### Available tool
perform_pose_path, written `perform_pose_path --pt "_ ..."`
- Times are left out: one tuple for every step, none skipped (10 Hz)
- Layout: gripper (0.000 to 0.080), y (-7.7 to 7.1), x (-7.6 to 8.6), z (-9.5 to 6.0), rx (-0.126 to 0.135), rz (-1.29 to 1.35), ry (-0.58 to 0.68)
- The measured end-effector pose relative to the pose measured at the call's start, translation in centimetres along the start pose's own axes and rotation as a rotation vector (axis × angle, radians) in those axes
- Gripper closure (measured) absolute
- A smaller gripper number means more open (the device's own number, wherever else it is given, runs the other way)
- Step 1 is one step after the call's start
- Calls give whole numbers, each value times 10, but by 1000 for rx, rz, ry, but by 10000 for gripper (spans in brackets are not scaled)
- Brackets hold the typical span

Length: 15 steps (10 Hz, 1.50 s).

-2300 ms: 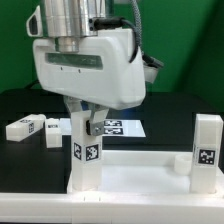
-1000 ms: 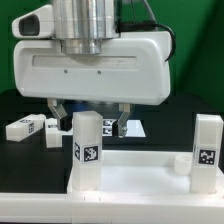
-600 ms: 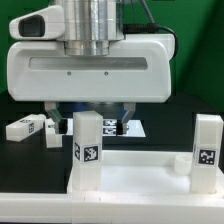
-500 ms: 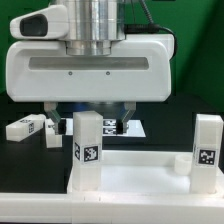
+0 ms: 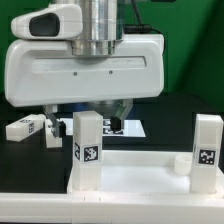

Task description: Assemble desk

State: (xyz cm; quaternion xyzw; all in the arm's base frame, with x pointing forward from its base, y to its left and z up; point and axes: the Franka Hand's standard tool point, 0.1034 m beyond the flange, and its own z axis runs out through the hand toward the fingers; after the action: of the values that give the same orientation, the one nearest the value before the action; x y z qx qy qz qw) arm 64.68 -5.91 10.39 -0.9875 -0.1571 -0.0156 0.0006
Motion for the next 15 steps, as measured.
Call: perform_pose_path --pt "151 0 0 0 0 2 0" --pt "151 0 0 0 0 3 0" --pt "361 0 0 0 1 10 0" --pt "509 0 0 0 1 30 0" --pt "511 0 0 0 1 30 0" --pt "511 0 0 0 1 48 0" --pt "511 0 0 0 2 134 1" --pt "511 0 0 0 3 211 1" --pt "511 0 0 0 6 312 2" --pt "511 0 0 -1 7 438 3" --pt "511 1 0 -1 8 514 3" --pt "511 2 -1 -1 9 560 2" --pt "511 3 -2 -1 8 648 1" --pt "511 4 -3 0 6 682 -1" --pt "506 5 -4 0 4 743 -2"
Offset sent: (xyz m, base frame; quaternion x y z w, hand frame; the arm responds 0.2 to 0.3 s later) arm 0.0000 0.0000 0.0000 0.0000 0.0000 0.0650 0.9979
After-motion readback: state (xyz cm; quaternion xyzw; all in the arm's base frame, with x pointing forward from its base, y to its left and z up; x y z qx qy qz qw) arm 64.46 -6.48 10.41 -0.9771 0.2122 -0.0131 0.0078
